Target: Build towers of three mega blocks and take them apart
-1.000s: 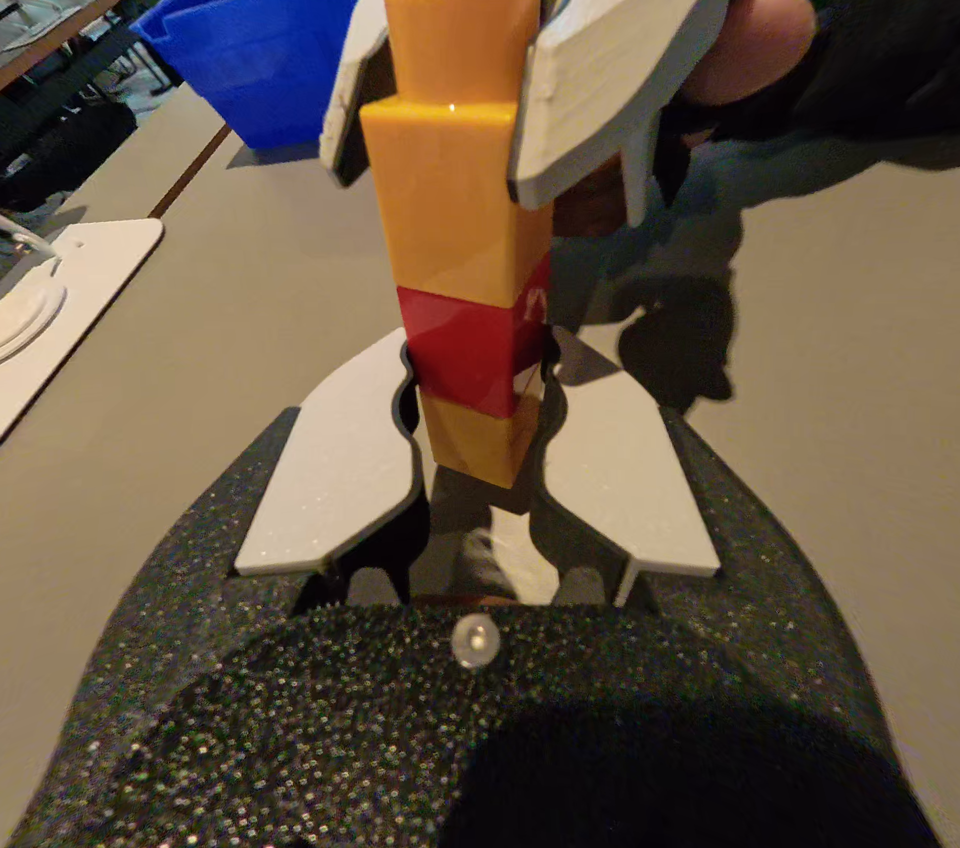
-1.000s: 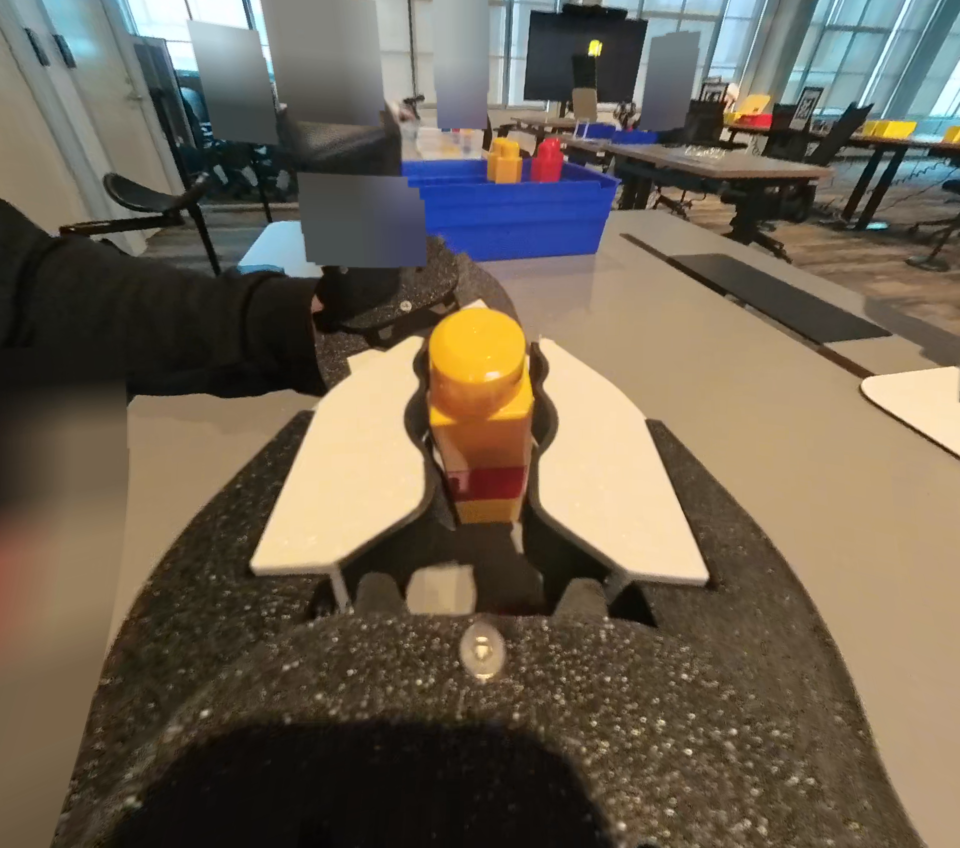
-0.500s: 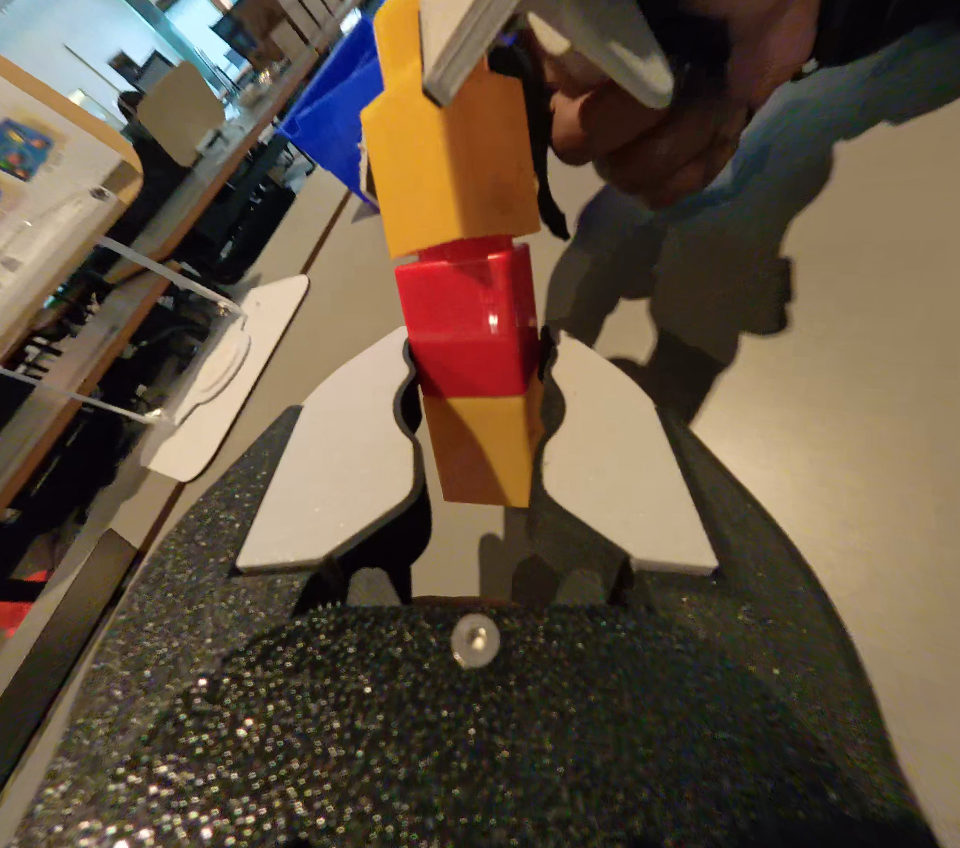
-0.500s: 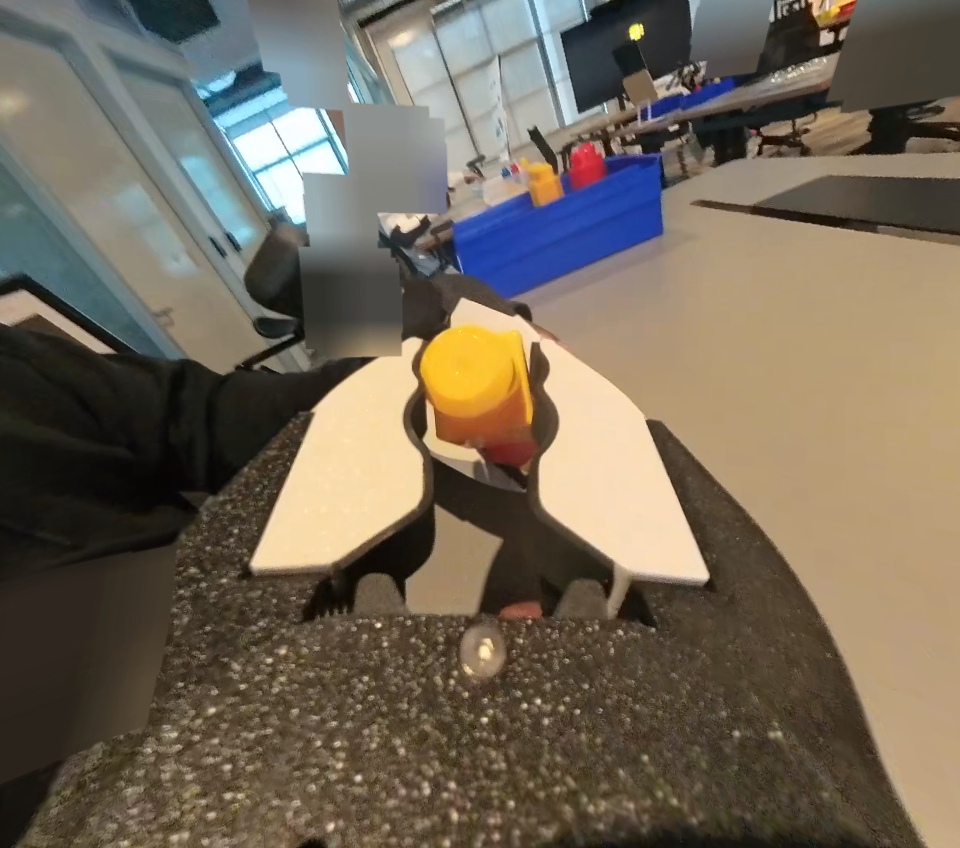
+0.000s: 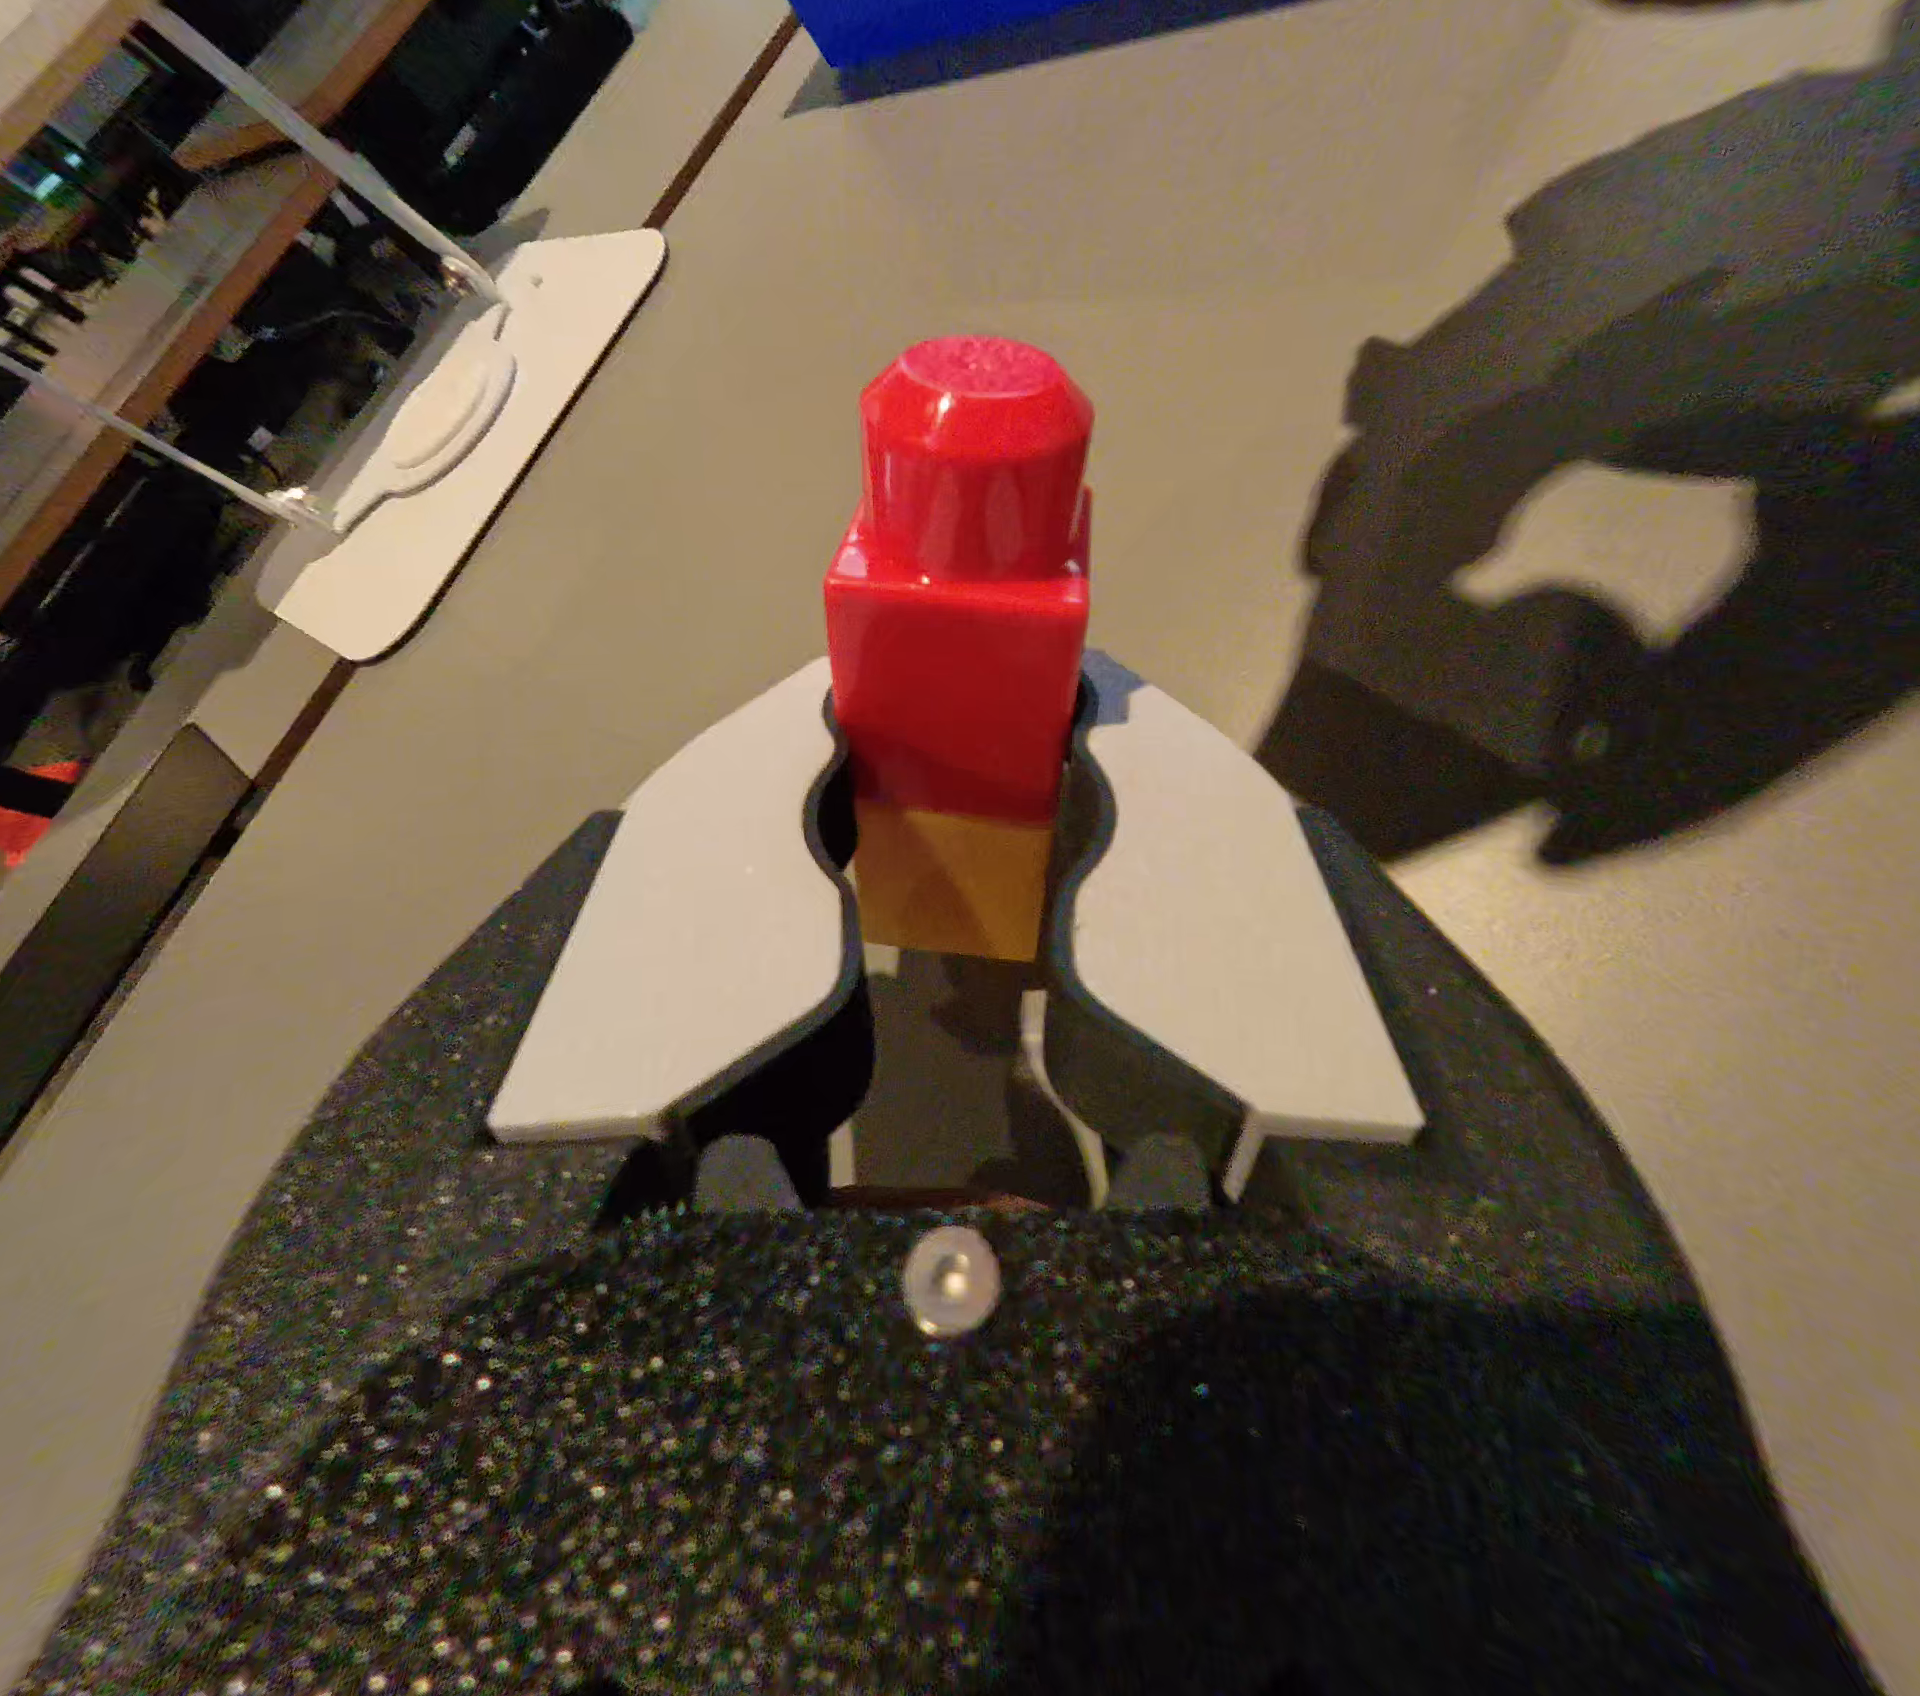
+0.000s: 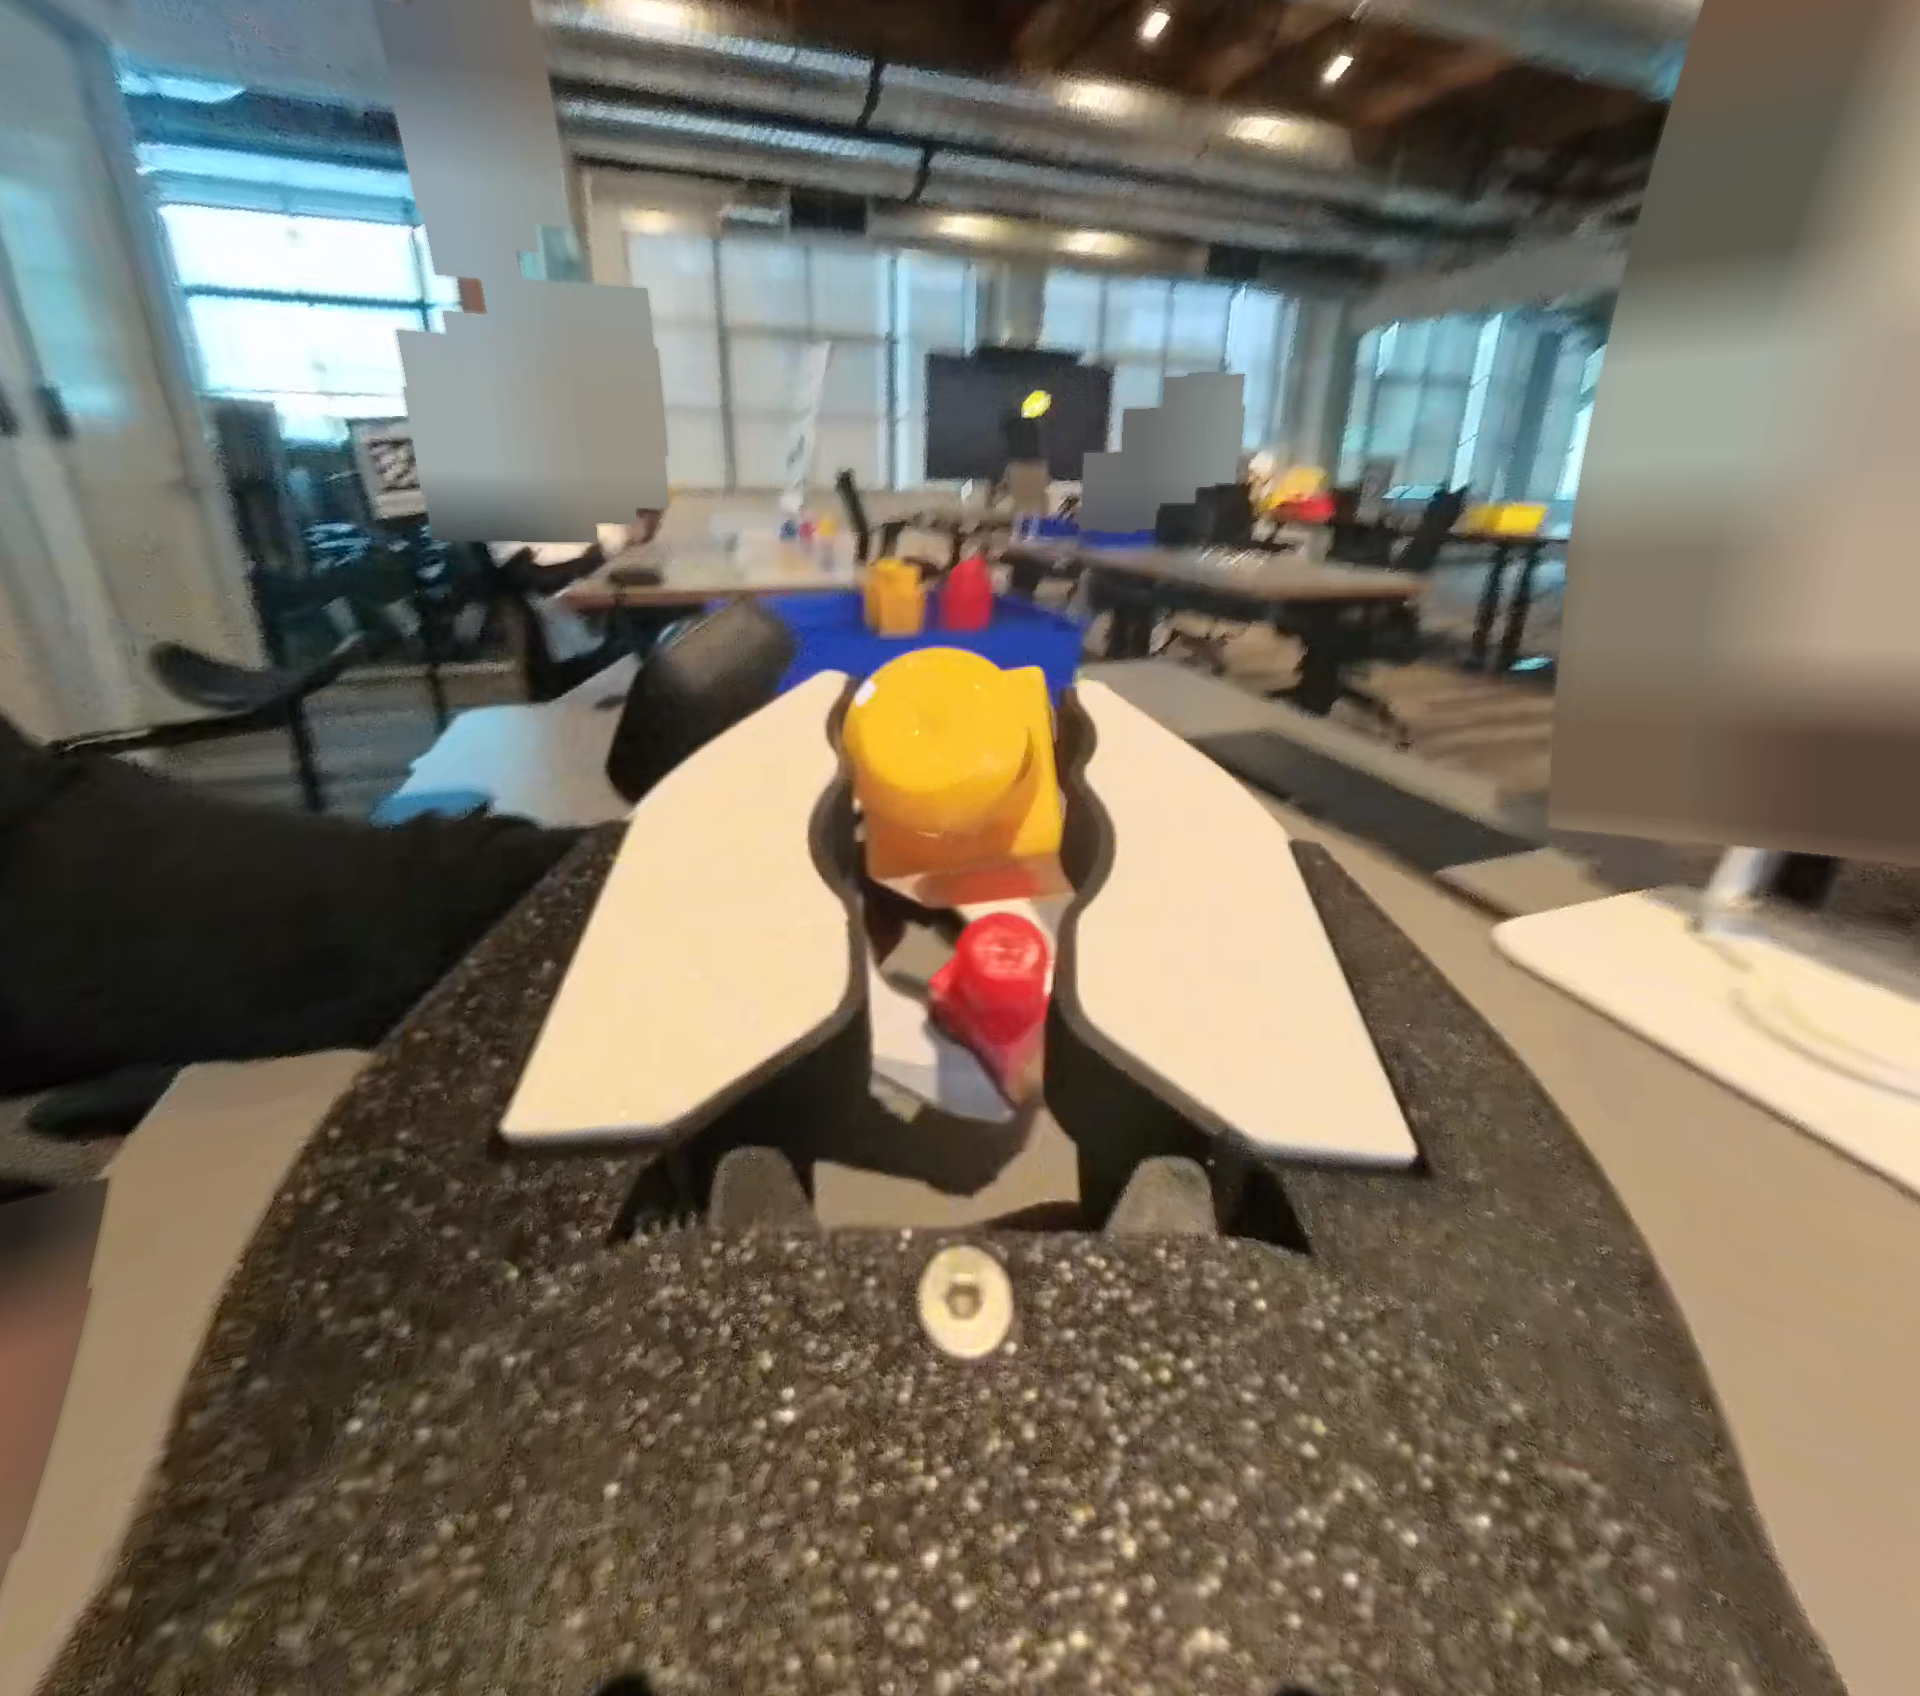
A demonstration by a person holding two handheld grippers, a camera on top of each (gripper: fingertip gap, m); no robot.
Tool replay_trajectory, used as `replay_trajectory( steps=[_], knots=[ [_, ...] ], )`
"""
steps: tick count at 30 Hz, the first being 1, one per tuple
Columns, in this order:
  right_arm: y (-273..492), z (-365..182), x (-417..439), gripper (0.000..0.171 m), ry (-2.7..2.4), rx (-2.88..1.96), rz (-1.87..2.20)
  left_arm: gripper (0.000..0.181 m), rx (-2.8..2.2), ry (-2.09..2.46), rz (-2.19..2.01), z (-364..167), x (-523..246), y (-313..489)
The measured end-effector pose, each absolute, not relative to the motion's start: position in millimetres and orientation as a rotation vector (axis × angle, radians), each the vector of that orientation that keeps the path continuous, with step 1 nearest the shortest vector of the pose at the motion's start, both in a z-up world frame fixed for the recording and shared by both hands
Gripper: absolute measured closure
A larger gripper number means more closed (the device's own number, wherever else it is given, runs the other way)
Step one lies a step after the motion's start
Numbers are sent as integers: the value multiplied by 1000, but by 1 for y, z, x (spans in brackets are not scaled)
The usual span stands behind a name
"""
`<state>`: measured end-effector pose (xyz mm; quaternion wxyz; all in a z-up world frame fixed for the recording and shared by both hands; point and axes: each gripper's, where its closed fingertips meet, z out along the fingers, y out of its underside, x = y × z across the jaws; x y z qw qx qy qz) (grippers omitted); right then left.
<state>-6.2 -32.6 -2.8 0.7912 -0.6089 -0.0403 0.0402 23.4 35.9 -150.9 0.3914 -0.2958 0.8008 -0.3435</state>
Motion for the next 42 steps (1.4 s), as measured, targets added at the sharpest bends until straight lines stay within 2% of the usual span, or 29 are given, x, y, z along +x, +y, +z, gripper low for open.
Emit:
replay_trajectory(
  steps=[7, 9, 12, 18, 21, 24, 26, 29, 31, 33, 35, 38, 40, 42],
  knots=[
    [-127, 75, 62, 135, 108, -1045, -382, 145, -823, 1978, -910, -144, 28, 51],
    [-166, 78, 102, 135, 237, -1072, -612, 145, -810, 1995, -892, -147, 27, 50],
    [-214, 35, 175, 135, 515, -1311, -861, 145, -786, 2022, -845, -152, 27, 47],
    [-243, -70, 237, 134, 854, -1768, -859, 145, -794, 2014, -858, -151, 28, 48],
    [-242, -104, 238, 134, 886, -1983, -882, 145, -792, 2015, -858, -151, 28, 47],
    [-240, -108, 237, 134, 870, -2038, -944, 145, -777, 2023, -846, -152, 27, 46],
    [-239, -108, 236, 124, 858, -2043, -955, 145, -773, 2022, -844, -152, 27, 46],
    [-239, -94, 237, 104, 862, -1965, -970, 145, -779, 2012, -858, -150, 27, 45],
    [-240, -74, 234, 97, 841, -1880, -1024, 145, -781, 1996, -873, -147, 28, 44],
    [-231, -41, 222, 99, 758, -1752, -1071, 145, -777, 1966, -895, -143, 29, 43],
    [-201, -5, 190, 106, 618, -1598, -982, 145, -766, 1931, -902, -137, 30, 40],
    [-124, 22, 112, 116, 381, -1478, -586, 145, -721, 1845, -840, -126, 34, 34],
    [-71, 7, 64, 111, 291, -1539, -339, 145, -721, 1757, -798, -114, 37, 32],
    [-31, -23, 33, 97, 221, -1686, -235, 145, -690, 1686, -763, -102, 37, 29]
  ],
)
